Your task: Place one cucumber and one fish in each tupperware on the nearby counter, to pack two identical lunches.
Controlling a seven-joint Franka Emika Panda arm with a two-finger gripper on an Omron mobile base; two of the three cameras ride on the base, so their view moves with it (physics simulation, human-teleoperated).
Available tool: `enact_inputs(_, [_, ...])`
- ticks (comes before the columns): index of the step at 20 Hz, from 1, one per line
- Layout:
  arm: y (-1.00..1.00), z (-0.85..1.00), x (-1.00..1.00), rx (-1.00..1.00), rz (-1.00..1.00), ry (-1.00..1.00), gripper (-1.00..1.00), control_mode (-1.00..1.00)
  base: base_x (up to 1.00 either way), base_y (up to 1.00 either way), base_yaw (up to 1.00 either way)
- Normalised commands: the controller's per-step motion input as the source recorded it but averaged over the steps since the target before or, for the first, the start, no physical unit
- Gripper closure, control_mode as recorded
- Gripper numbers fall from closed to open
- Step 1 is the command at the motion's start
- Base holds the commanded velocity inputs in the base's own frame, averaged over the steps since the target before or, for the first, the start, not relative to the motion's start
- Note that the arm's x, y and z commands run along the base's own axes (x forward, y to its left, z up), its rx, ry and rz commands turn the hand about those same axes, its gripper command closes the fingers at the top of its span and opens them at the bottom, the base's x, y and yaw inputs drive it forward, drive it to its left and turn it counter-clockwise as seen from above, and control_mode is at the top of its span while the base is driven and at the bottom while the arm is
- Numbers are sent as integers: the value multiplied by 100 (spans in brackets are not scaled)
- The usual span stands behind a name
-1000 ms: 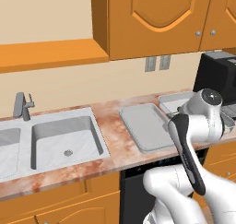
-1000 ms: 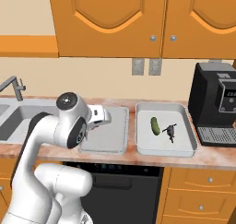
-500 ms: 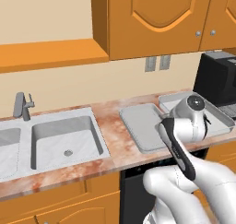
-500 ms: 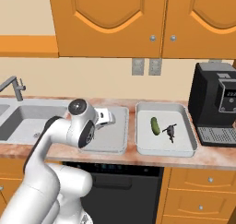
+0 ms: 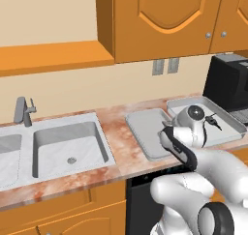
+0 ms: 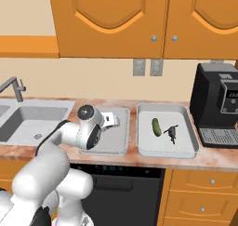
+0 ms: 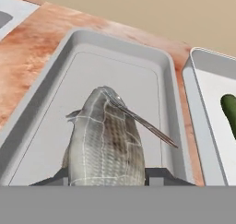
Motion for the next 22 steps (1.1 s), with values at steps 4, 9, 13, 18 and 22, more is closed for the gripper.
enact_inputs(4, [0, -18, 49, 0, 0, 1, -100, -100, 0, 0, 0])
enact_inputs(9, [-8, -12, 49, 0, 0, 1, -100, -100, 0, 0, 0])
enact_inputs(13, [-21, 1, 17, 0, 0, 6, -100, -100, 0, 0, 0])
enact_inputs(18, [-8, 59, -90, 0, 0, 0, -100, -100, 0, 0, 0])
enact_inputs(22, [0, 76, -100, 0, 0, 1, -100, -100, 0, 0, 0])
